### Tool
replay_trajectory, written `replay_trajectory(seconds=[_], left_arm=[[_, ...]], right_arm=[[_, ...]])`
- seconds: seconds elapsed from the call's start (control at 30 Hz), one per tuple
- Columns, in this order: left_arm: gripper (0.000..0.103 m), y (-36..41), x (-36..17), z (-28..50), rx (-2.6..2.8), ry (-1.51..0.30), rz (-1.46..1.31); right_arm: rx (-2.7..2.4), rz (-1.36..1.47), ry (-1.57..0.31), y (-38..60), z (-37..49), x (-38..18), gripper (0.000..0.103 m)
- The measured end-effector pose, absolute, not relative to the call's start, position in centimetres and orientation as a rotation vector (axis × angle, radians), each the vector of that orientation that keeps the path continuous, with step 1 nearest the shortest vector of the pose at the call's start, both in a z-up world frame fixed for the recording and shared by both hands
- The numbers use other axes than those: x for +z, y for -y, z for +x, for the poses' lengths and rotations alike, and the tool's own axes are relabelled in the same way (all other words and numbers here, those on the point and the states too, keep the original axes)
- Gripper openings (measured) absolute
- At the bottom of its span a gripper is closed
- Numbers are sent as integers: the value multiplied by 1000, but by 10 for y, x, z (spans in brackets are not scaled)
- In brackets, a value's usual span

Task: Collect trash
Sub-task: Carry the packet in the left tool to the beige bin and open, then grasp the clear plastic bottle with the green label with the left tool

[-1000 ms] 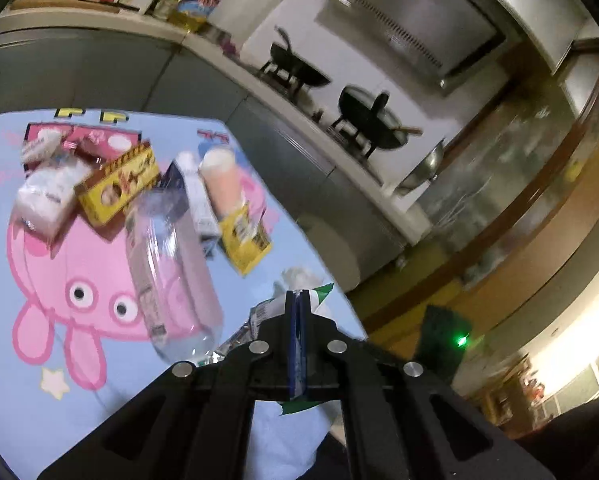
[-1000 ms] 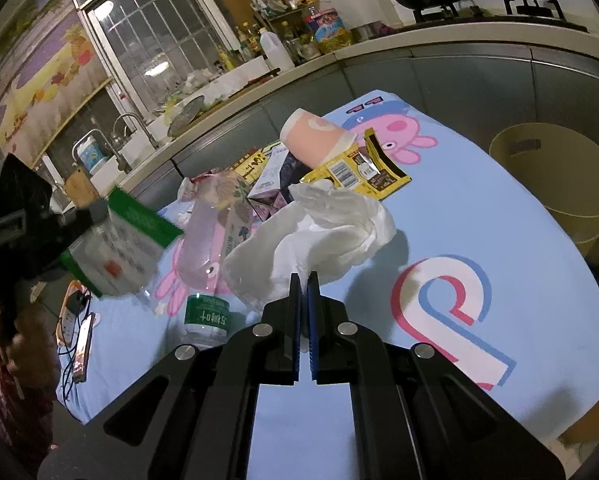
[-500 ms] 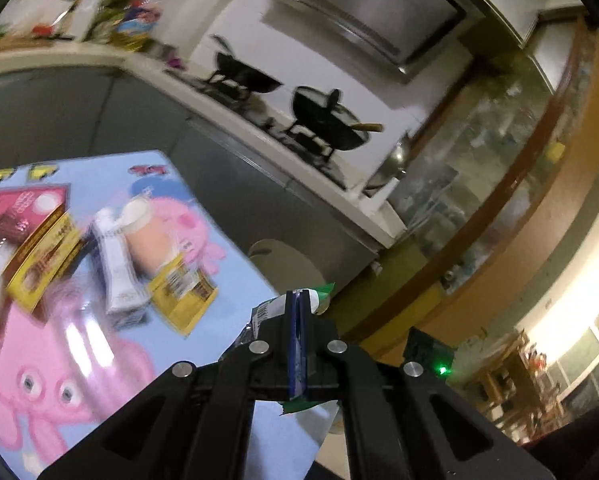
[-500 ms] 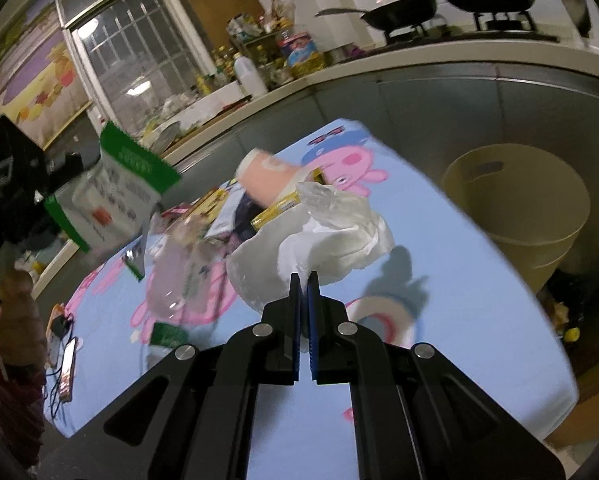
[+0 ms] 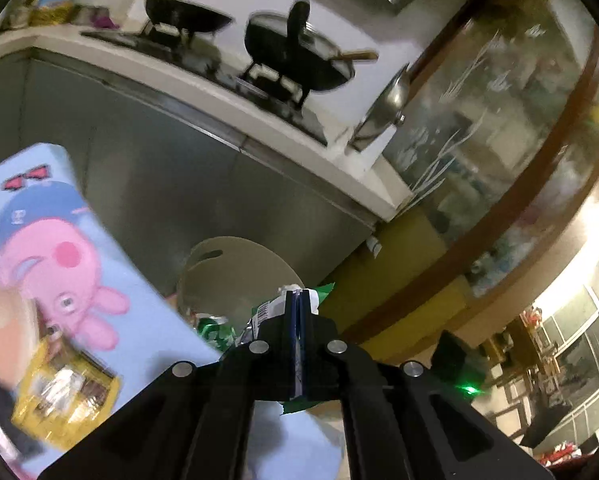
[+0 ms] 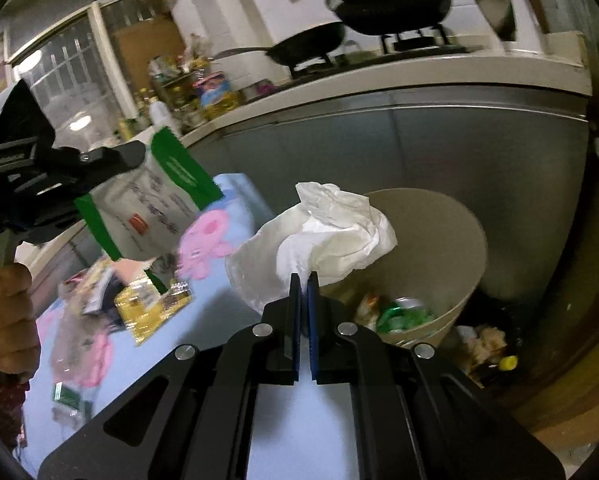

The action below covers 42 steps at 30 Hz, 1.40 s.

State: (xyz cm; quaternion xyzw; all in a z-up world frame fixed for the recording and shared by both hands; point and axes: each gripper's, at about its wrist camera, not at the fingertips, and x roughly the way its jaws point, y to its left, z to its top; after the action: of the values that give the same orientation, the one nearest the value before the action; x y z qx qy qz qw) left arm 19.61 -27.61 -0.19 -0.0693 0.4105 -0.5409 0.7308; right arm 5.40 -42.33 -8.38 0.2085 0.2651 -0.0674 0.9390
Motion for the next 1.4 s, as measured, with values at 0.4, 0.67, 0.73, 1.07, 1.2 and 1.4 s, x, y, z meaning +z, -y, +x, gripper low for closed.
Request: replay_trajectory(seconds=[0.4, 0.67, 0.73, 1.07, 1.2, 1.4], left_arm=[[57, 366, -46, 219, -1074, -952, -21], [57, 299, 3, 207, -1042, -829, -100], [58, 257, 19, 196, -1023, -777, -126], [64, 59, 20, 156, -635, -704, -68], [65, 9, -9, 141, -522, -796, -83], [72, 1, -53, 137, -524, -938, -185]], right_arm=[[-208, 516, -567, 474, 67, -112, 50], [-184, 556, -475, 464, 50, -83, 50], [-149, 564, -470, 454, 49, -79, 50], [112, 595, -594, 356, 84, -85, 50], [183, 618, -652, 319, 97, -94, 48], [232, 603, -722, 272, 108, -99, 48]])
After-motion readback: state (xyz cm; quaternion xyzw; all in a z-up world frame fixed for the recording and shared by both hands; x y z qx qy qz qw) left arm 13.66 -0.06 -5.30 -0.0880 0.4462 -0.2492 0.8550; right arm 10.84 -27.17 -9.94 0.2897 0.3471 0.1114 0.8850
